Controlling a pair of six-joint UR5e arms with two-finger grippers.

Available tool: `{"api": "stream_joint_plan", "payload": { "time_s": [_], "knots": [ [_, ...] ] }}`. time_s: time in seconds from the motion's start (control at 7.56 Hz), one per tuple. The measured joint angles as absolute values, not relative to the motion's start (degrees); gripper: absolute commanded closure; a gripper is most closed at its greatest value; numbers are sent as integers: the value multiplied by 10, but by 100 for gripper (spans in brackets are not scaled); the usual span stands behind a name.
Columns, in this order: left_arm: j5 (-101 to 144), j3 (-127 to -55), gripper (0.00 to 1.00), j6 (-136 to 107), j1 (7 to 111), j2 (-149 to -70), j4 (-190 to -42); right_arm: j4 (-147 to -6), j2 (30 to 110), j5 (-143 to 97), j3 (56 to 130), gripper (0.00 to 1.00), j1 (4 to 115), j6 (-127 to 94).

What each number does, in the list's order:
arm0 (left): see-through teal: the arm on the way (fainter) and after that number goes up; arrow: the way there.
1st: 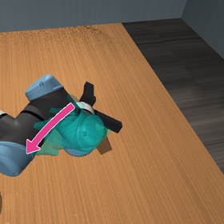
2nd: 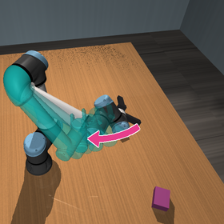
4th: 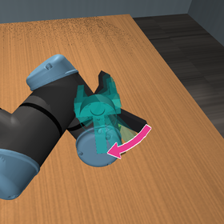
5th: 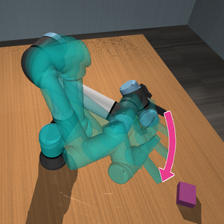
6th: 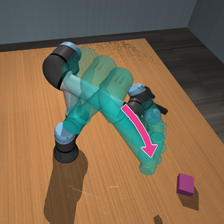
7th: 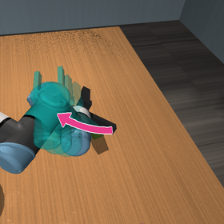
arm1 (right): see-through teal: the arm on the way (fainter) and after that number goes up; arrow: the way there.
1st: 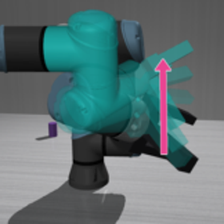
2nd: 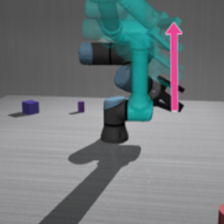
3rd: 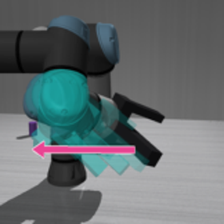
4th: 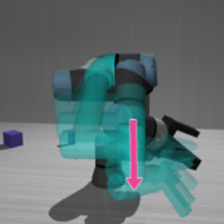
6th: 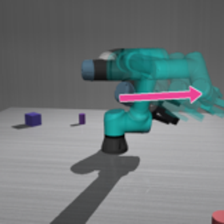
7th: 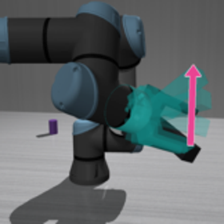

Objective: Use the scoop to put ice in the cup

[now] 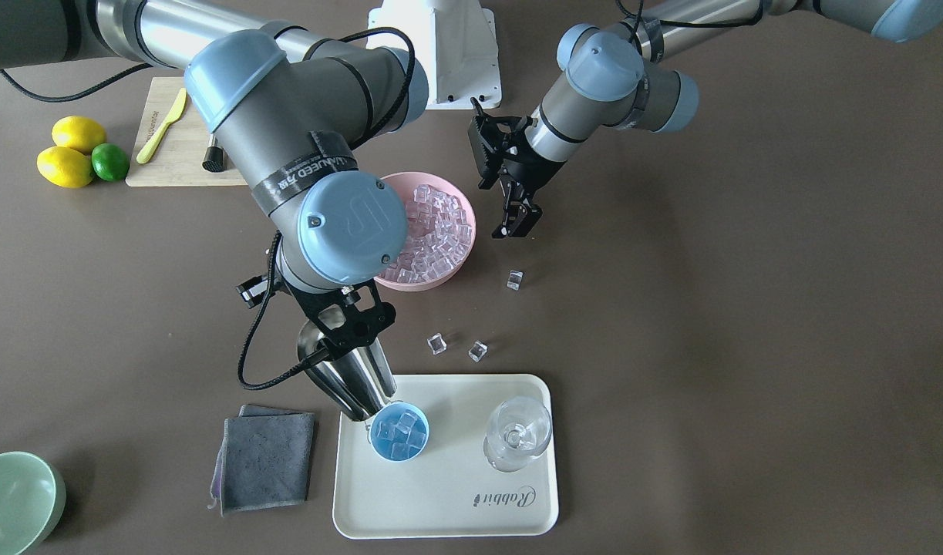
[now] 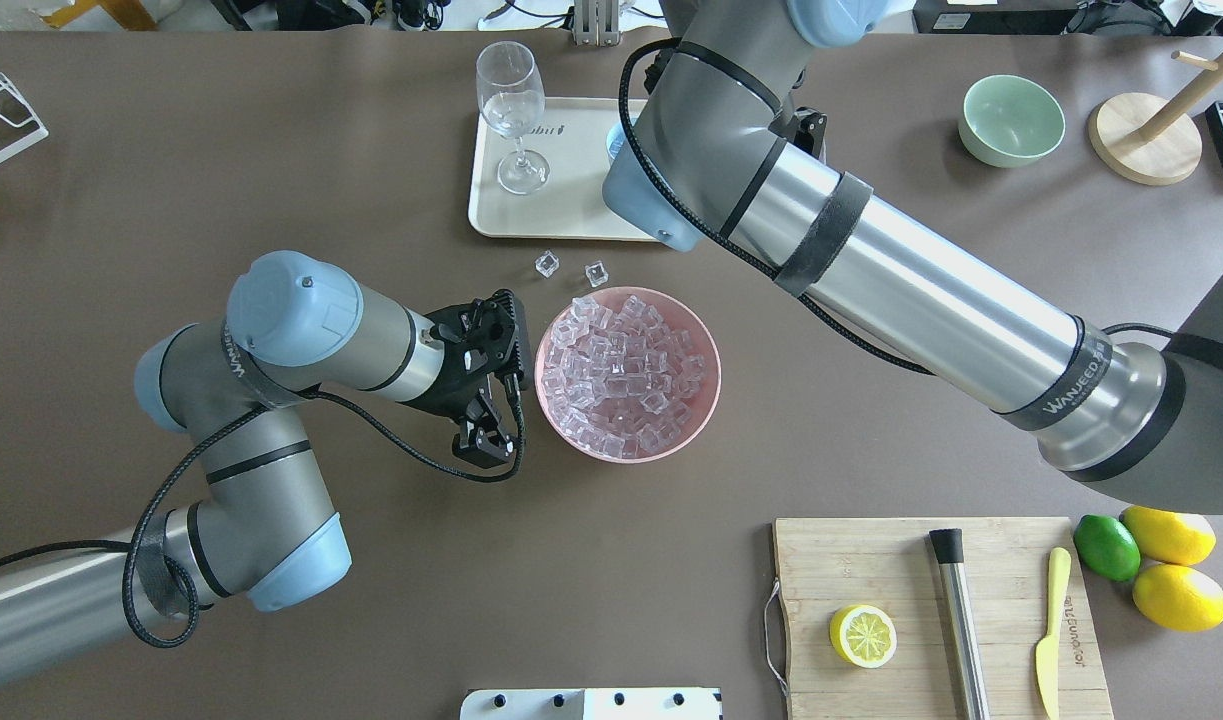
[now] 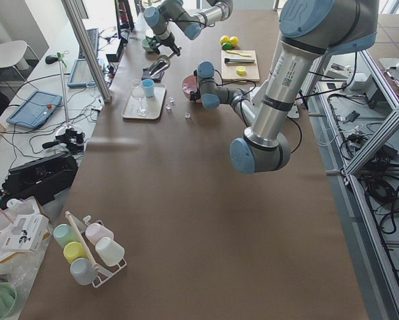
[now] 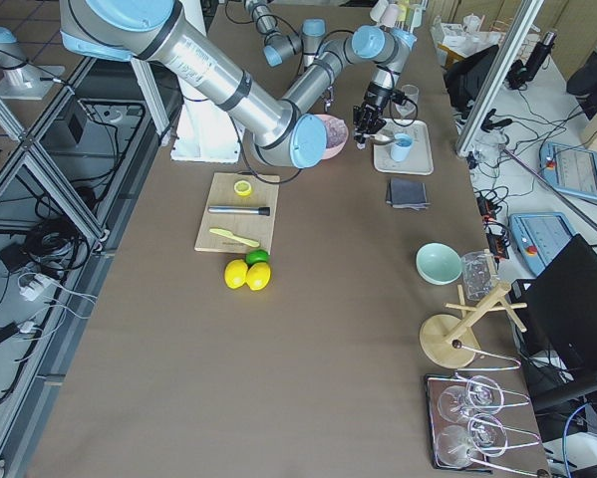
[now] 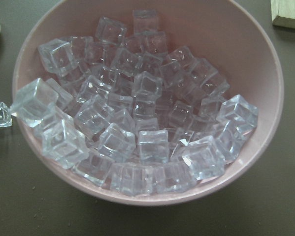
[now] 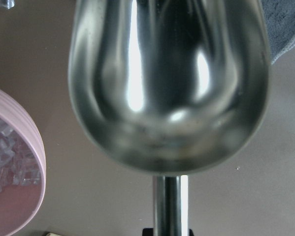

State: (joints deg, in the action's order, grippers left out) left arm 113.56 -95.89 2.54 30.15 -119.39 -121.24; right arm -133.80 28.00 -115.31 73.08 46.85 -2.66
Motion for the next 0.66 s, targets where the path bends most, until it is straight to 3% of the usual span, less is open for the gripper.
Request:
{"api": "stream_joint_plan", "payload": {
  "time_s": [0.26, 0.66],
  "knots": [
    [1136, -960, 2, 25, 301, -1194, -1211, -1334, 353, -1159, 826, 100, 468, -51],
    [1136, -963, 2, 25, 302, -1195, -1196, -1275, 531, -1177, 1029, 100, 477, -134]
  ]
}}
